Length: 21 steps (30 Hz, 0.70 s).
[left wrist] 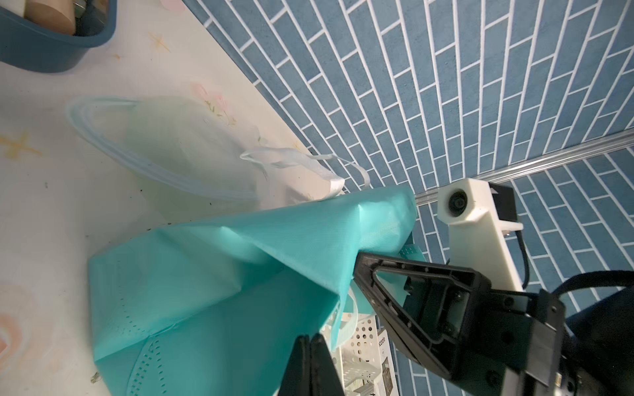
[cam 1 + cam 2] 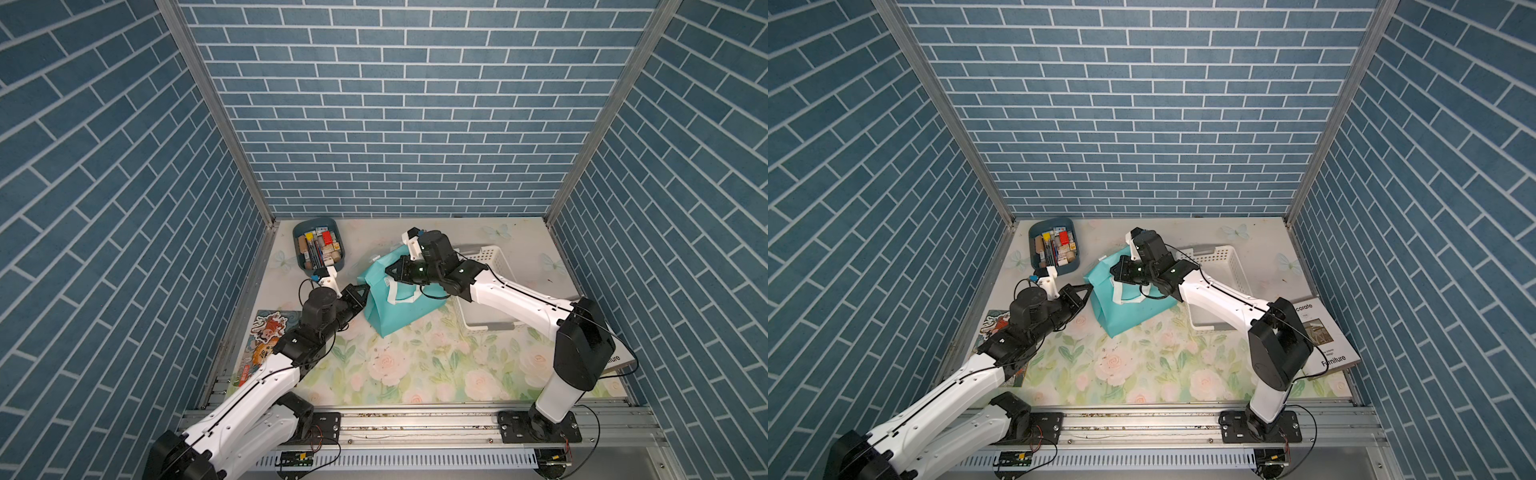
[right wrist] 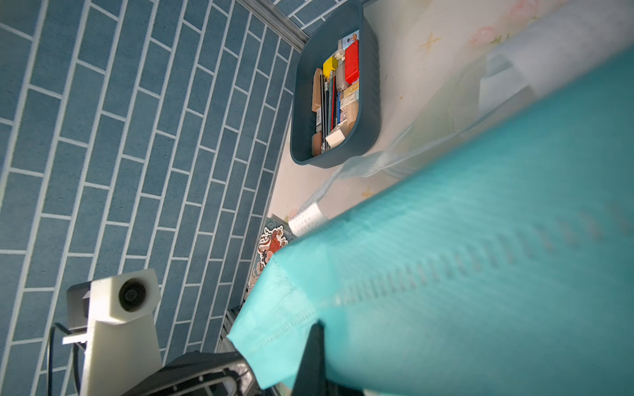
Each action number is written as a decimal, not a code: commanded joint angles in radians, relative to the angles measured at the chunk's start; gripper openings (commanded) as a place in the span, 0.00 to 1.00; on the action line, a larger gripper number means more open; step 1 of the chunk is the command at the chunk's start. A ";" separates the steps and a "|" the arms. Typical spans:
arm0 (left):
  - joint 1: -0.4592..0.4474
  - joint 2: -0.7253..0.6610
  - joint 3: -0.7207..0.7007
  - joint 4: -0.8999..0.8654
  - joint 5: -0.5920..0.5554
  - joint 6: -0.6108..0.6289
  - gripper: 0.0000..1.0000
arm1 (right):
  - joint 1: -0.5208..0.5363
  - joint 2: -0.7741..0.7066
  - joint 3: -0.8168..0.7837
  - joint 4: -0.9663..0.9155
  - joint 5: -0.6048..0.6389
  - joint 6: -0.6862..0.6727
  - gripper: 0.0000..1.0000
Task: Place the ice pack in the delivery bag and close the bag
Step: Seal the delivery bag at the center of the board.
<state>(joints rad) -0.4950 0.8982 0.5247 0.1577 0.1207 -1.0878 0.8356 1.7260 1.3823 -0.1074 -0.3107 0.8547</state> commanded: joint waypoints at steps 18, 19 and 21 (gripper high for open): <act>0.004 -0.001 0.015 -0.005 -0.004 0.010 0.08 | 0.017 0.007 -0.034 -0.022 -0.004 -0.042 0.00; 0.004 -0.016 0.015 -0.018 -0.013 0.018 0.11 | 0.017 0.009 -0.035 -0.022 -0.003 -0.042 0.00; 0.004 -0.044 0.024 -0.051 -0.026 0.040 0.16 | 0.016 0.012 -0.031 -0.021 -0.003 -0.043 0.00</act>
<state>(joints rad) -0.4950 0.8886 0.5247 0.1616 0.1196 -1.0763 0.8425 1.7260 1.3659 -0.0883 -0.3107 0.8547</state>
